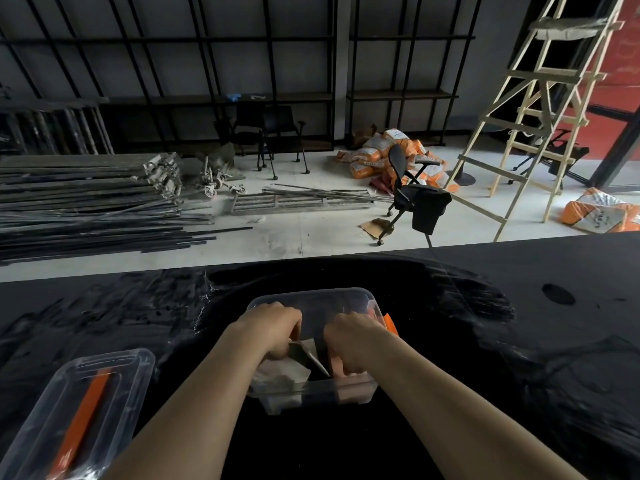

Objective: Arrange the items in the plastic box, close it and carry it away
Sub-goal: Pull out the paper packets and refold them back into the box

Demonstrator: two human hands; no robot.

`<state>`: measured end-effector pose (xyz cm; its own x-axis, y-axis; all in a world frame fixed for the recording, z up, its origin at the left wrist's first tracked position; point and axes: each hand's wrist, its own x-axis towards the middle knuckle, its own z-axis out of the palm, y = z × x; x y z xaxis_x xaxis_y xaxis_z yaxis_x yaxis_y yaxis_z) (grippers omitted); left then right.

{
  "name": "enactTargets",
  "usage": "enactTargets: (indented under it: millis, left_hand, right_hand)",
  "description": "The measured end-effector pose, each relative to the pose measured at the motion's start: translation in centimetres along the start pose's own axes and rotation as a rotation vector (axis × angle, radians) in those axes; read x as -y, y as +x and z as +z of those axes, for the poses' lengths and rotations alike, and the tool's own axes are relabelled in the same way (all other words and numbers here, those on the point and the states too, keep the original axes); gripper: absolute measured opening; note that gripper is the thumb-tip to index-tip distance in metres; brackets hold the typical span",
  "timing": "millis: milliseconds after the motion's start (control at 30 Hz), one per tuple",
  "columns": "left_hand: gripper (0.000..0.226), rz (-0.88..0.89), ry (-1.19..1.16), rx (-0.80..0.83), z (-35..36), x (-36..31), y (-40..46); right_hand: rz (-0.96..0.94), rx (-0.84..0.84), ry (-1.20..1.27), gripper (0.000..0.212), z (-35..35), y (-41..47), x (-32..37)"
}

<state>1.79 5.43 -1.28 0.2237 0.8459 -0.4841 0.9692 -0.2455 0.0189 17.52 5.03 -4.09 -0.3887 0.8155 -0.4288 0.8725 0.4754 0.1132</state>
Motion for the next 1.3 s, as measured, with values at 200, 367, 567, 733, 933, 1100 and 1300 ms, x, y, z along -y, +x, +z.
enactTargets:
  millis: [200, 367, 567, 733, 933, 1100, 1300]
  left_hand:
    - [0.059, 0.05, 0.09, 0.048, -0.2, 0.1, -0.2]
    - [0.069, 0.085, 0.043, 0.022, 0.4, 0.8, 0.0]
    - [0.05, 0.166, 0.175, -0.01, 0.8, 0.8, 0.3]
    - [0.048, 0.067, 0.248, 0.066, 1.6, 0.2, 1.3]
    - [0.069, 0.152, 0.416, 0.222, 0.3, -0.5, 0.3]
    - [0.055, 0.194, 0.49, -0.131, 0.1, -0.4, -0.3]
    - [0.058, 0.124, 0.416, -0.144, -0.1, 0.1, -0.3]
  right_hand:
    - [-0.035, -0.087, 0.344, 0.045, -0.6, 1.4, -0.5]
    - [-0.023, -0.046, 0.522, 0.036, 0.9, 2.0, 0.3]
    - [0.046, -0.088, 0.452, 0.018, 0.2, 0.9, -0.4]
    - [0.034, -0.121, 0.476, 0.04, -0.1, 0.7, -0.2]
    - [0.045, -0.152, 0.516, 0.031, -0.2, 0.4, -0.4]
    - [0.034, -0.287, 0.491, 0.009, -1.3, -0.3, -0.6]
    - [0.012, -0.463, 0.315, 0.014, -1.5, -0.8, -0.9]
